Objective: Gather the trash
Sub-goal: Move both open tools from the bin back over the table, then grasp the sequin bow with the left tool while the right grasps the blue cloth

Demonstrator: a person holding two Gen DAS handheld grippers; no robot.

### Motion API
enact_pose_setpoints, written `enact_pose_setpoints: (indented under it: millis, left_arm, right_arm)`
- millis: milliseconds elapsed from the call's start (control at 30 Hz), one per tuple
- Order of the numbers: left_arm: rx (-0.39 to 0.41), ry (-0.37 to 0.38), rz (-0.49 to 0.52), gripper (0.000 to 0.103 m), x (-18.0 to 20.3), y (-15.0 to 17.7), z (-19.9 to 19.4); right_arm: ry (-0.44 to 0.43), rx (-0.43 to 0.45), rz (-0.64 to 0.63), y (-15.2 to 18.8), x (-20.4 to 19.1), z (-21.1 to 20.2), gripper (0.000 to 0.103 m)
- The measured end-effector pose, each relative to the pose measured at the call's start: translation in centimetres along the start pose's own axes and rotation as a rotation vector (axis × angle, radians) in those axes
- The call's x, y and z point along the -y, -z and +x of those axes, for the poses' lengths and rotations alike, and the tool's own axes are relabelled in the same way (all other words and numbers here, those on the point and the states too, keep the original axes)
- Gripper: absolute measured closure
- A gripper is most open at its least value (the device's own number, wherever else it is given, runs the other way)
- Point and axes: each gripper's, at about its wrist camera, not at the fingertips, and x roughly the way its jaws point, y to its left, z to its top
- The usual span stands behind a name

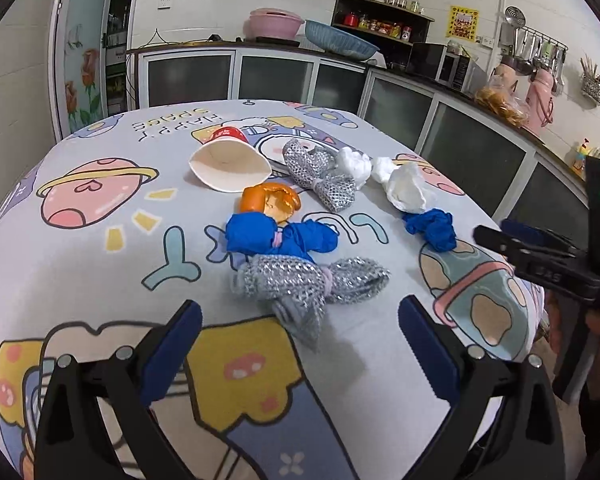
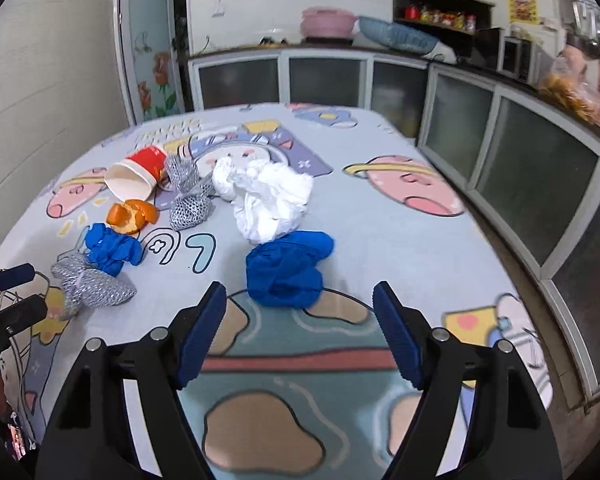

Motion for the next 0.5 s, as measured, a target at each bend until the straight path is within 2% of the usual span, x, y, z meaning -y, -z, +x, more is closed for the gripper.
enact_pose_setpoints:
  millis: [133,400,500]
  left_arm:
    - [-0.039,0.01,-0.029,0.008,-0.5,-0.4,1.4]
    - [-0.091,0.041,-0.075,0.008,-0.9,-0.6,4.0]
    - [-0.097,0.043,-0.09,0.009,-1.1,-0.6,4.6]
  right_arm:
    - [-0.012,-0.053,0.01,-0.6,-0.2,2.7,0.031]
    - [-0.014,-0.083,0.001,-1.0,-0.4,5.3,0.032]
    - [-0.018,-0.1,0.002,-1.0,-0.3,5.9,0.041]
